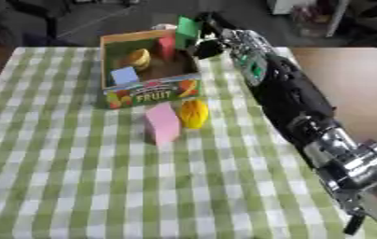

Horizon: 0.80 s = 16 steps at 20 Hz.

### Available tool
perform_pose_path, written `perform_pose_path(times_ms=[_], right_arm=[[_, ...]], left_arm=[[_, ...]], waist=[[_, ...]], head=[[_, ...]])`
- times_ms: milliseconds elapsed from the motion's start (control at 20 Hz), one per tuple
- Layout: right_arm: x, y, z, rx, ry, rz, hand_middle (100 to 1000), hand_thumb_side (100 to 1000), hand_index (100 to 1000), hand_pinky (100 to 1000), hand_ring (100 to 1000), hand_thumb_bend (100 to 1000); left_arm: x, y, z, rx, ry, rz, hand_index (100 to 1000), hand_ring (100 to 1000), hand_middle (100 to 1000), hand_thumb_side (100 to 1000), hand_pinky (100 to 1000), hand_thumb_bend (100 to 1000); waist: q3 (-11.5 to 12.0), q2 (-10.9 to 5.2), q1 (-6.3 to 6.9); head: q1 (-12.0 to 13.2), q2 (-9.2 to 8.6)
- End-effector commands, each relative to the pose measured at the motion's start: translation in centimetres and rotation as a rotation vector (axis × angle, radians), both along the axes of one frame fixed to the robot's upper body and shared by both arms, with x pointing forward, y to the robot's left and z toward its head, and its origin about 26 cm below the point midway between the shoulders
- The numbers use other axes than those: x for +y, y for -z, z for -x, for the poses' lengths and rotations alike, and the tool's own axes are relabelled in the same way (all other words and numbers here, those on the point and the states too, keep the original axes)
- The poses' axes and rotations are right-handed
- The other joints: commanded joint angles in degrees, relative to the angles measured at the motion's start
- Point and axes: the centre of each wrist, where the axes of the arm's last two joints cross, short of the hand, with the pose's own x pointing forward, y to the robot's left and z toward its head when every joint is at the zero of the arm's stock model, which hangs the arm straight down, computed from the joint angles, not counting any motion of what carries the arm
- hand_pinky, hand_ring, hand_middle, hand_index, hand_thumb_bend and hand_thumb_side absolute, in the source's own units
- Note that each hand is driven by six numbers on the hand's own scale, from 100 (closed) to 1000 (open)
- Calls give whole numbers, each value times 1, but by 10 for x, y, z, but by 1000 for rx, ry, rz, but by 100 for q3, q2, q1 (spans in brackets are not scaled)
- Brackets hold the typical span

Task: Pick up objects on the table and place them in the box.

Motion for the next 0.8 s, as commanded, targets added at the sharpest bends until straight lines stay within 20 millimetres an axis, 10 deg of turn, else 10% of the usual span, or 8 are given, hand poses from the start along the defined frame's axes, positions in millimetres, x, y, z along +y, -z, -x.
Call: perform_pose_path(times_ms=[50, 800], right_arm=[[5, -4, -3, -40, 34, 46, 605, 543, 741, 727, 768, 169], [18, -2, 5, 57, -173, 198, 718, 660, 908, 773, 819, 304]], left_arm=[[-2, -9, 0, -34, 15, -1, 791, 609, 595, 733, 601, 100], [2, -6, 1, -17, -3, -16, 791, 608, 594, 742, 603, 100]], waist=[[22, -60, 11], [-164, -142, -94]], head=[[-65, 26], [-56, 26]])
